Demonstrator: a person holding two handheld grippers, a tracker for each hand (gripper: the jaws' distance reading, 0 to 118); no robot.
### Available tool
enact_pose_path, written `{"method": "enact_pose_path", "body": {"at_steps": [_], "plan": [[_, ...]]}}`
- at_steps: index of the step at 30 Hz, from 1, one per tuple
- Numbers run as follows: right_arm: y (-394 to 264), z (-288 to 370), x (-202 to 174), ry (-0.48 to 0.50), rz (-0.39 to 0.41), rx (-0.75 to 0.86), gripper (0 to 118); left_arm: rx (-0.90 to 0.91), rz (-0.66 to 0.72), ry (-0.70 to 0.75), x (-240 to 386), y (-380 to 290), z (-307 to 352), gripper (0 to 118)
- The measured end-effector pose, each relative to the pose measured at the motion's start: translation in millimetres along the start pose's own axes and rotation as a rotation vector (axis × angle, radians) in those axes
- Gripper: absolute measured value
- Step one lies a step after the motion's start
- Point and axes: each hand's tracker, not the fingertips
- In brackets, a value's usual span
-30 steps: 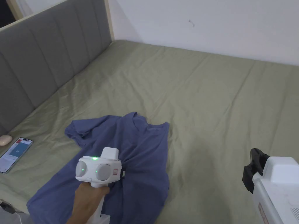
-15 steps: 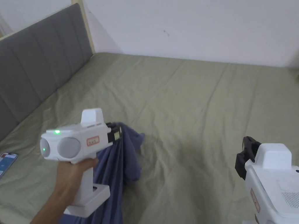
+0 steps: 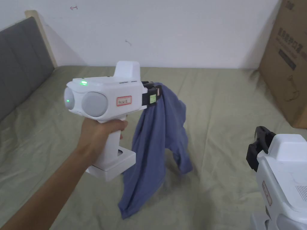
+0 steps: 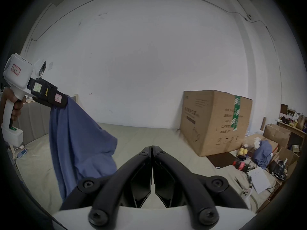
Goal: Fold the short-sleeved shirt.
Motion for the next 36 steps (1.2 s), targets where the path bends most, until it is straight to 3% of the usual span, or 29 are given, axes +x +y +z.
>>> {"method": "enact_pose_path", "body": {"at_steps": [7,11,20,26,28,29,31,32,36], "plan": [[-7.8,14.2,30.6,-0.082,-0.002,-0.013,0,-0.161,-0.010,-0.167,52.4,-51.0,-58.5,0],[-17.5,12.9,38.2,-0.101,-0.009,-0.036,0,-0.316,-0.028,-0.192,67.9,-107.3,-94.0,0],[-41.3,2.3,40.2,-0.087,-0.026,-0.095,0,-0.688,-0.068,-0.027,59.6,-241.6,-177.1,0],[-47.6,0.7,41.1,-0.081,-0.022,-0.114,0,-0.657,-0.003,0.018,55.8,-245.6,-176.6,2],[-46.8,0.8,42.5,-0.082,-0.025,-0.113,0,-0.604,-0.011,0.035,57.2,-234.2,-163.6,25],[-45.2,2.0,42.5,-0.084,-0.025,-0.109,0,-0.573,-0.005,0.050,57.7,-227.4,-157.2,46],[-41.3,4.2,43.5,-0.088,-0.027,-0.098,0,-0.519,0.019,0.063,57.4,-209.8,-141.8,100],[-38.9,5.2,43.9,-0.090,-0.029,-0.092,0,-0.464,0.038,0.061,55.8,-199.0,-130.5,112],[-21.1,13.2,35.3,-0.093,-0.039,-0.060,0,-0.219,0.066,0.088,53.0,-151.9,-79.0,115]]}}
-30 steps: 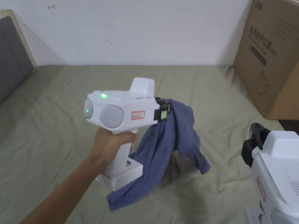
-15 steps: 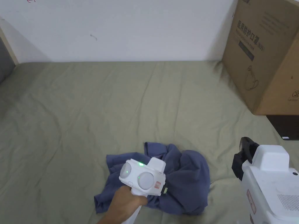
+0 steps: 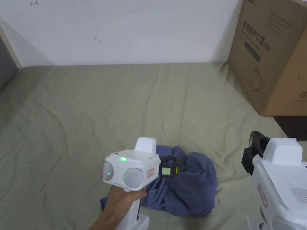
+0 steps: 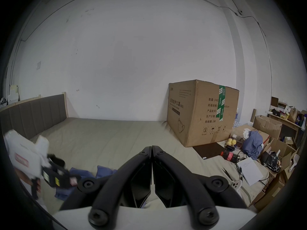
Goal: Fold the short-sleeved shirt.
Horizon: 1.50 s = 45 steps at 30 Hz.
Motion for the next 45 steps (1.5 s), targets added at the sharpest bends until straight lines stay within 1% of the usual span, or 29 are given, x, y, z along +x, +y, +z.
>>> {"method": "enact_pose_path", "body": {"at_steps": [4,8,11,12,13,15,16,18,20,21,22,24,29,34,36,39,41,44,45], "plan": [[11.8,6.3,-3.3,0.003,-0.003,0.036,0,0.219,-0.002,0.060,-8.2,24.1,52.6,115],[21.4,11.3,-9.0,0.006,-0.009,0.062,0,0.381,-0.075,0.177,-16.3,32.8,87.7,114],[26.4,12.9,-12.7,0.009,-0.012,0.073,0,0.459,-0.103,0.261,-24.9,32.3,101.6,108],[27.4,13.5,-14.0,0.010,-0.013,0.077,0,0.479,-0.101,0.282,-27.9,31.5,105.3,104],[28.2,12.9,-13.8,0.010,-0.014,0.080,0,0.496,-0.104,0.303,-30.8,29.9,107.8,93],[30.0,12.9,-15.1,0.014,-0.016,0.084,0,0.513,-0.110,0.329,-37.1,26.3,111.3,86],[30.9,13.0,-16.2,0.015,-0.015,0.086,0,0.514,-0.112,0.338,-39.9,24.5,112.6,79],[33.0,12.9,-17.8,0.018,-0.012,0.089,0,0.520,-0.122,0.353,-44.4,19.5,113.7,57],[34.2,13.3,-19.8,0.020,-0.009,0.093,0,0.515,-0.131,0.362,-48.3,16.1,112.5,20],[36.2,14.0,-21.7,0.021,-0.008,0.094,0,0.503,-0.134,0.371,-49.1,15.2,110.9,4],[37.0,14.3,-22.9,0.022,-0.008,0.095,0,0.485,-0.130,0.386,-50.1,12.7,111.1,0],[37.7,14.8,-24.3,0.023,-0.007,0.095,0,0.464,-0.114,0.334,-52.5,12.2,110.1,0],[34.1,10.3,-18.9,0.022,-0.005,0.093,0,0.435,-0.102,0.348,-55.6,11.0,105.7,0],[26.2,5.1,-14.7,0.022,-0.006,0.075,0,0.170,0.015,0.313,-77.7,3.8,76.9,0],[22.2,3.0,-14.1,0.021,-0.005,0.065,0,0.054,0.055,0.303,-90.3,-10.1,59.3,0],[17.3,-0.6,-15.4,0.023,-0.007,0.046,0,-0.073,0.109,0.286,-104.1,-38.4,34.9,0],[13.8,-3.1,-16.6,0.025,-0.008,0.034,0,-0.134,0.145,0.260,-112.0,-56.5,21.4,0],[8.9,-6.5,-18.9,0.029,-0.006,0.015,0,-0.205,0.175,0.261,-118.9,-81.1,5.5,0],[6.3,-8.6,-18.2,0.029,-0.003,0.009,0,-0.212,0.184,0.264,-121.2,-87.2,1.4,3]]}}
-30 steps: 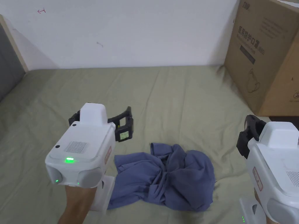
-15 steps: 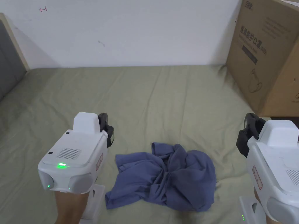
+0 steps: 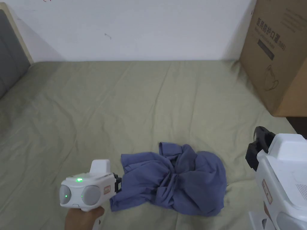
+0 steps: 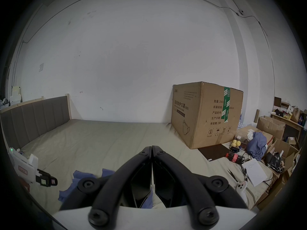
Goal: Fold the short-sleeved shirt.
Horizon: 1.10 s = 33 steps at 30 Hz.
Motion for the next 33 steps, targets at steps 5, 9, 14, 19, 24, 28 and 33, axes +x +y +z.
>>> {"method": "enact_pose_path", "body": {"at_steps": [5,9,14,19,24,28,33], "plan": [[-10.7,-8.8,3.8,0.000,0.000,-0.034,0,-0.087,0.055,0.008,-6.2,-10.4,-21.5,102],[-15.0,-13.8,4.8,-0.004,-0.004,-0.053,0,-0.113,0.008,0.030,-2.9,-17.5,-33.2,106],[-23.2,-23.2,9.5,-0.008,-0.005,-0.079,0,-0.200,0.007,0.025,-2.1,-32.1,-61.6,48],[-32.4,-40.4,11.4,0.000,-0.004,-0.152,0,-0.133,0.027,0.009,3.1,-28.1,-46.5,5],[-63.0,-100.6,26.5,0.062,-0.027,-0.406,56,-0.056,0.077,-0.048,0.4,-17.1,-22.3,5],[-101.3,-158.6,38.1,0.125,-0.101,-0.580,96,-0.024,0.119,-0.087,-4.3,-9.9,-4.5,5],[-144.7,-211.6,37.9,0.112,-0.043,-0.756,95,-0.014,0.114,-0.093,-1.7,-9.0,-1.1,5]]}}
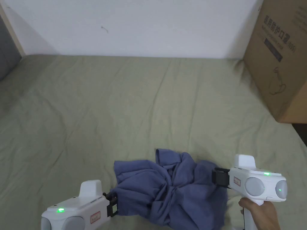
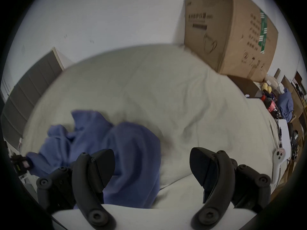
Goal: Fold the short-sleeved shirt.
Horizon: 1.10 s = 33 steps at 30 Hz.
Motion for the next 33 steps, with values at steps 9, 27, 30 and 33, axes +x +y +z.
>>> {"method": "enact_pose_path", "body": {"at_steps": [9,27,30,33], "plan": [[-20.0,-9.1,-32.1,0.063,0.005,-0.087,18,-0.012,0.001,-0.007,0.0,1.0,-0.1,4],[78.8,173.1,6.9,0.046,0.053,0.335,5,0.246,0.079,-0.070,-22.7,94.5,69.5,4],[111.0,197.4,14.6,0.071,0.011,0.394,5,0.334,0.102,-0.049,-37.8,144.5,92.5,4],[147.2,214.3,12.0,0.092,-0.008,0.458,5,0.391,0.125,-0.044,-47.4,198.3,114.7,4]]}}
